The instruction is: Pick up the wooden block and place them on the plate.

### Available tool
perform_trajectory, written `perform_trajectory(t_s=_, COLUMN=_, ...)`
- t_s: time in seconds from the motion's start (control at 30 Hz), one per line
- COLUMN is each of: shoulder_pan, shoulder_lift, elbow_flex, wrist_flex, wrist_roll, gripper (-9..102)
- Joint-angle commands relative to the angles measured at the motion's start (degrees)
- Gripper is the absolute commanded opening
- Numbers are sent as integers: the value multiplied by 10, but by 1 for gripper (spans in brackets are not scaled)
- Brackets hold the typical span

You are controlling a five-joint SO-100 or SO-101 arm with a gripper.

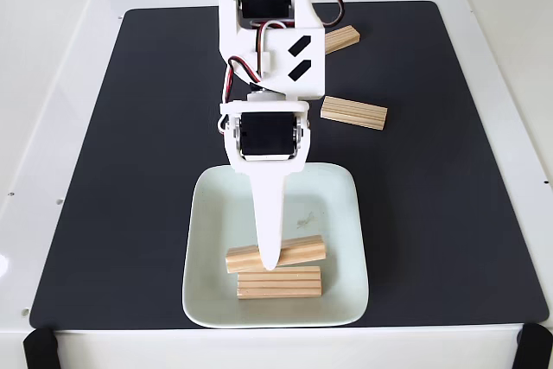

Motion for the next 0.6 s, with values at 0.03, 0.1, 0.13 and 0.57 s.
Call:
perform_trajectory(t_s=0.03, shoulder_pan=9, shoulder_lift=10, elbow_flex=3, wrist_flex=-2, wrist_roll=0, gripper=0)
perform_trajectory(t_s=0.1, shoulder_pan=9, shoulder_lift=10, elbow_flex=1, wrist_flex=-2, wrist_roll=0, gripper=0)
perform_trajectory(t_s=0.13, shoulder_pan=9, shoulder_lift=10, elbow_flex=0, wrist_flex=-2, wrist_roll=0, gripper=0)
perform_trajectory(t_s=0.57, shoulder_pan=6, shoulder_lift=11, elbow_flex=6, wrist_flex=-2, wrist_roll=-1, gripper=0)
